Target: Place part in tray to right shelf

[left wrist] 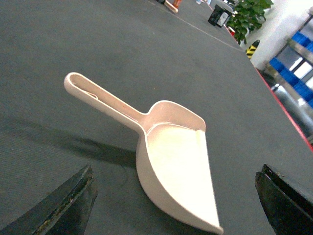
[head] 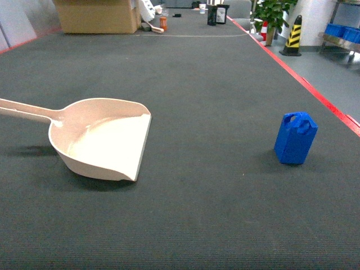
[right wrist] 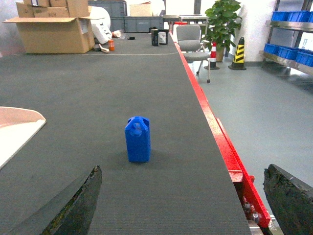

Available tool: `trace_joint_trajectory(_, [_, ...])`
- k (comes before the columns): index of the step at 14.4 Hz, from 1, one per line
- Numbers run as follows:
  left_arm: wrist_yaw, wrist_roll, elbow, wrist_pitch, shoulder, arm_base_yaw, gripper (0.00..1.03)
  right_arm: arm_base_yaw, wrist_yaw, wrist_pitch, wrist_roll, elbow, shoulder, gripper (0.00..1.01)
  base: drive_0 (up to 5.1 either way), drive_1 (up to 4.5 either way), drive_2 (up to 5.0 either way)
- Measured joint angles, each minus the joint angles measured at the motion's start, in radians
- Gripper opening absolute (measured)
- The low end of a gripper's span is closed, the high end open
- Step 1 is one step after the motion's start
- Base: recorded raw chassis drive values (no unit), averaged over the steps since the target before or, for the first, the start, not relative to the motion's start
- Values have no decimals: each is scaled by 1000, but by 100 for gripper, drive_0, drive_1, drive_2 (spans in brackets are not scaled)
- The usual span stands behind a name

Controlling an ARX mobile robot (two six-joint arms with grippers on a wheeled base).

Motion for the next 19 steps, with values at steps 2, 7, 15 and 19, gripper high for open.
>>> trace_joint_trajectory(2, [77, -200, 160, 105, 325, 30, 98, 0, 0, 0, 0, 0, 0, 98, 0, 0, 0])
trace_joint_trajectory(7, [89, -468, 505, 116, 782, 42, 98, 0, 0, 0, 0, 0, 0, 98, 0, 0, 0])
trace_joint_trajectory(15, [121, -648, 876, 114, 1075, 84, 78, 0, 0, 0, 0, 0, 0, 98, 0, 0, 0])
trace_joint_trajectory(19, [180, -801, 753, 335, 1001, 29, 14, 0, 0, 0, 0, 0, 0, 98, 0, 0, 0])
